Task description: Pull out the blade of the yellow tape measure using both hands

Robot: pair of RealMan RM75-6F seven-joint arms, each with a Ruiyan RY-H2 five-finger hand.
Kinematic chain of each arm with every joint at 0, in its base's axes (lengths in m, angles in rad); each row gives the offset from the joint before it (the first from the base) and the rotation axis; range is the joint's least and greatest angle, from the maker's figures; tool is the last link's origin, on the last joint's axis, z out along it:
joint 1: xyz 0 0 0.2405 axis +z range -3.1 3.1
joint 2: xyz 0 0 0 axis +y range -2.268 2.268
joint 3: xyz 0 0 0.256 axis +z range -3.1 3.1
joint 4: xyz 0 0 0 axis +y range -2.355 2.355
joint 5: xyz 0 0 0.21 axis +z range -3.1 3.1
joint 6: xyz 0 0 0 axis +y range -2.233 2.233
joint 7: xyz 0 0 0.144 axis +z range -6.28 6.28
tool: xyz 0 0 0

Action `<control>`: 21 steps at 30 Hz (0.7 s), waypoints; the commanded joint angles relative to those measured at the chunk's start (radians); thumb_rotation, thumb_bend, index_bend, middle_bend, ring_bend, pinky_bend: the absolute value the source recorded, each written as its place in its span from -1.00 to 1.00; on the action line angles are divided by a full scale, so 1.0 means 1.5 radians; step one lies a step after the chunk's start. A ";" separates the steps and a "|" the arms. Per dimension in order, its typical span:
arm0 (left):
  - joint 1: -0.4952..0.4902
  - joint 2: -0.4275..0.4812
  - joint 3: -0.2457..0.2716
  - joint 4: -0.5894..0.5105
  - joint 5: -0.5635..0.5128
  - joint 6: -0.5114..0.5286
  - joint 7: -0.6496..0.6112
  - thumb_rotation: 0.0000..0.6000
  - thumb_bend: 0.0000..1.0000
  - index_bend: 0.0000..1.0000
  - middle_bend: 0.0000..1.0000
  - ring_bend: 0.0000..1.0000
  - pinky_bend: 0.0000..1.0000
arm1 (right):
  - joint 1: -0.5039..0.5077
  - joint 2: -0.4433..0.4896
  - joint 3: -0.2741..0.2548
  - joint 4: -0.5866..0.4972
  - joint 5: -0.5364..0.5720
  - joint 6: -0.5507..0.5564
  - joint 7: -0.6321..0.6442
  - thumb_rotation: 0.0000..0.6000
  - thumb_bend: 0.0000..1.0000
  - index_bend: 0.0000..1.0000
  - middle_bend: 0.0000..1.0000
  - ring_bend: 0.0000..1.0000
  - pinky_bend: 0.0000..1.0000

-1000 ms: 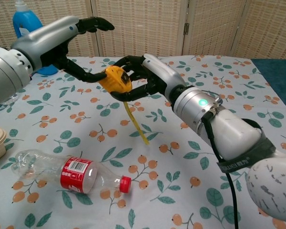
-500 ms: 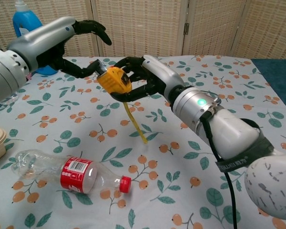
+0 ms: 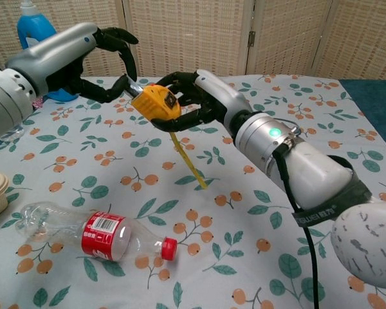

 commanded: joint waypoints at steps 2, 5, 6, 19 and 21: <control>0.005 -0.007 0.000 0.016 0.017 0.019 -0.014 1.00 0.18 0.10 -0.63 -0.71 -1.00 | -0.003 0.006 0.002 -0.007 0.002 0.002 0.000 1.00 -0.23 0.15 -0.01 -0.28 -0.70; 0.009 -0.008 -0.001 0.025 0.031 0.034 -0.027 1.00 0.18 0.11 -0.60 -0.69 -1.00 | -0.007 0.014 0.001 -0.015 0.003 0.003 -0.002 1.00 -0.23 0.15 -0.01 -0.28 -0.70; 0.012 -0.007 -0.001 0.029 0.038 0.040 -0.033 1.00 0.18 0.11 -0.59 -0.68 -1.00 | -0.009 0.019 0.000 -0.019 0.003 0.002 -0.003 1.00 -0.23 0.15 -0.01 -0.28 -0.70; 0.050 0.037 -0.016 0.092 0.077 0.104 -0.148 1.00 0.18 0.05 -0.51 -0.60 -1.00 | -0.059 0.120 -0.042 -0.084 0.010 -0.010 -0.034 1.00 -0.23 0.15 -0.01 -0.26 -0.70; 0.056 0.046 -0.019 0.104 0.078 0.109 -0.166 1.00 0.18 0.05 -0.50 -0.60 -1.00 | -0.068 0.140 -0.049 -0.095 0.011 -0.012 -0.038 1.00 -0.23 0.15 -0.01 -0.26 -0.70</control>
